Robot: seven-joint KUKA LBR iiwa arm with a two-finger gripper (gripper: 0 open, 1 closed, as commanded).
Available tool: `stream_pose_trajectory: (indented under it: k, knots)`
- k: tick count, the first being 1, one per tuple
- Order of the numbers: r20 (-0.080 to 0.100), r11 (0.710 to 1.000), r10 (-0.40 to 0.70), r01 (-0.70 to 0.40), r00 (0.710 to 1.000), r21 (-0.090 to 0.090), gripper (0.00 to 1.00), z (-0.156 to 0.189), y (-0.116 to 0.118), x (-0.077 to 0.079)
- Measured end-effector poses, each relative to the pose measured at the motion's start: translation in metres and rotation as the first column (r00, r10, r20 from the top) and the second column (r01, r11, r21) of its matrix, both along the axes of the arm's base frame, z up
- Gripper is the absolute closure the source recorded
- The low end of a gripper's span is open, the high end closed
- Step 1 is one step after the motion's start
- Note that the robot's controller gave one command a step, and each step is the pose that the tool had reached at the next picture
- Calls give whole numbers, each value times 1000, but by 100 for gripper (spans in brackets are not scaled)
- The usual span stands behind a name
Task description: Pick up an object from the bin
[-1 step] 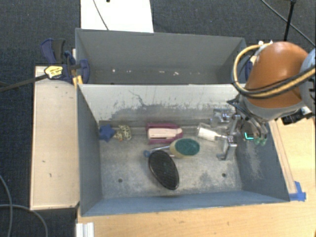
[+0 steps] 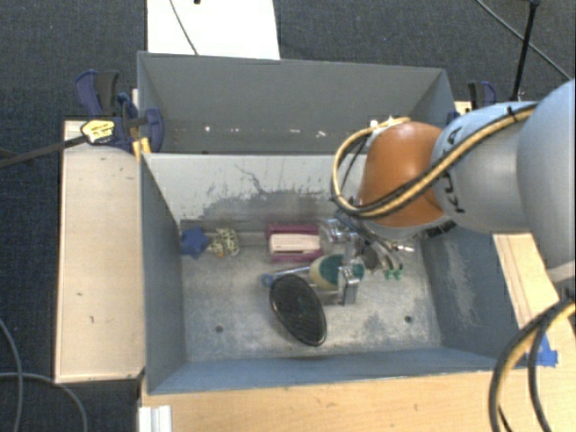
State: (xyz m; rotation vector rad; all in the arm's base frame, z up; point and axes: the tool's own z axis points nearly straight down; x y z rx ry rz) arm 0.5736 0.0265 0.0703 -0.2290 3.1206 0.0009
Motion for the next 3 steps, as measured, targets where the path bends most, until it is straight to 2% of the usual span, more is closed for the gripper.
stream_pose_trajectory:
  k: [1, 2, 3]
  knots:
    - [6, 1000, -1, 1, 1000, 0, 100, 6, -1, 2]
    - [9, 991, 136, -136, 991, -1, 100, 6, -14, -22]
    - [-1, 988, 153, -153, 988, -2, 100, 177, 4, -17]
